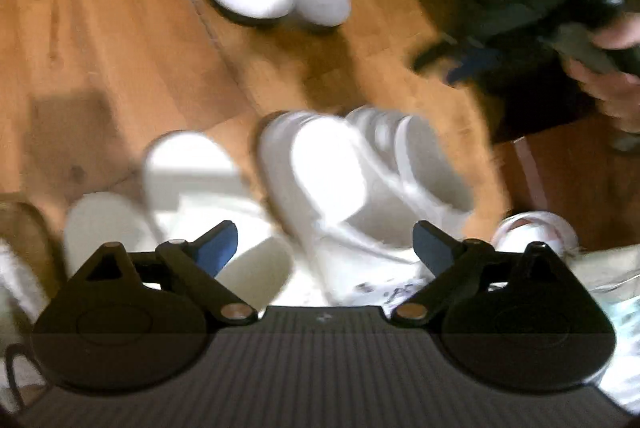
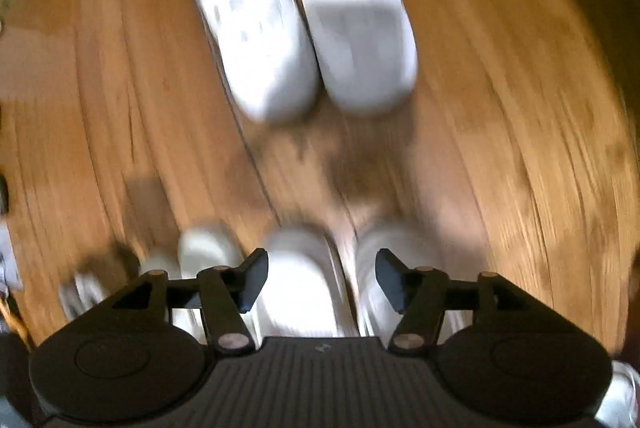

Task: Organize scattered shoes
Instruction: 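Carry the sneakers past the crocs, set them down and open the right tool, then grasp the white crocs with purple charms with the right tool and lift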

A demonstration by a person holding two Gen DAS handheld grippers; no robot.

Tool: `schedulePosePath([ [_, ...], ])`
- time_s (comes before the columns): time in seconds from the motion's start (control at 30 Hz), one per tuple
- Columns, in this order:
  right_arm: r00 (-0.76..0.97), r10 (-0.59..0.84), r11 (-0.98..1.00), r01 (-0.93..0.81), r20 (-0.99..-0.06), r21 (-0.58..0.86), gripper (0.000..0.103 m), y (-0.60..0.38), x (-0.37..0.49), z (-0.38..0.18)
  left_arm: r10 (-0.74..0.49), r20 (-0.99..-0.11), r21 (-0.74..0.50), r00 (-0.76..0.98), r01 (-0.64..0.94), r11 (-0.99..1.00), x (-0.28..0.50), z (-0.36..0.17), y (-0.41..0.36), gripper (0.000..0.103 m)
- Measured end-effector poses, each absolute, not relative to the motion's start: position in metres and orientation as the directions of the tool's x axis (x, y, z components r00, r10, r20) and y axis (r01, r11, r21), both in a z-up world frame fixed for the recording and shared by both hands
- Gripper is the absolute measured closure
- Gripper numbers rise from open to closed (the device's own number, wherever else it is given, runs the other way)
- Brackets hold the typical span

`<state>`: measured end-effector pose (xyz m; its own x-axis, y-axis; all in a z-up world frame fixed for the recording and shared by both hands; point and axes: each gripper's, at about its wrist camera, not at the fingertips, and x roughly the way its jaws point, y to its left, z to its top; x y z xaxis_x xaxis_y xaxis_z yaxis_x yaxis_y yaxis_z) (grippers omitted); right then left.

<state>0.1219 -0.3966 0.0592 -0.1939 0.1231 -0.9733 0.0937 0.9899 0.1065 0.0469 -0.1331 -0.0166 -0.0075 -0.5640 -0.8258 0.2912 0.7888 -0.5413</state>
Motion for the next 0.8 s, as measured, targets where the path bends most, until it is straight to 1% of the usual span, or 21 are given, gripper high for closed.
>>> schedulePosePath([
  [0.07, -0.252, 0.102, 0.994, 0.058, -0.962, 0.09, 0.042, -0.394, 0.101, 0.051, -0.54, -0.841, -0.521, -0.035, 0.321, 0.791, 0.036, -0.019, -0.136, 0.008],
  [0.17, -0.311, 0.09, 0.996, 0.034, -0.946, 0.084, 0.041, -0.39, 0.082, 0.036, -0.572, -0.816, -0.564, -0.085, 0.338, 0.754, 0.021, -0.019, -0.144, 0.008],
  [0.27, -0.359, 0.063, 0.998, 0.026, -0.931, 0.057, 0.04, -0.386, 0.073, 0.016, -0.563, -0.822, -0.552, -0.084, 0.359, 0.752, 0.007, -0.017, -0.15, 0.008],
  [0.47, -0.41, 0.006, 1.0, -0.007, -0.912, 0.01, 0.036, -0.378, 0.067, -0.011, -0.568, -0.817, -0.564, -0.098, 0.34, 0.753, -0.003, -0.024, -0.156, 0.008],
  [0.57, -0.424, -0.016, 1.0, -0.022, -0.906, -0.008, 0.032, -0.382, 0.069, -0.022, -0.571, -0.814, -0.569, -0.105, 0.341, 0.749, -0.006, -0.025, -0.158, 0.008],
  [0.73, -0.466, -0.079, 0.996, -0.066, -0.881, -0.054, 0.032, -0.376, 0.067, -0.044, -0.553, -0.831, -0.536, -0.063, 0.362, 0.763, -0.012, -0.02, -0.157, 0.008],
  [0.77, -0.48, -0.101, 0.994, -0.085, -0.871, -0.069, 0.035, -0.373, 0.063, -0.054, -0.553, -0.831, -0.533, -0.055, 0.36, 0.766, -0.013, -0.019, -0.155, 0.008],
  [0.8, -0.483, -0.111, 0.992, -0.101, -0.869, -0.07, 0.048, -0.371, 0.059, -0.061, -0.555, -0.831, -0.533, -0.048, 0.356, 0.768, -0.013, -0.018, -0.153, 0.008],
])
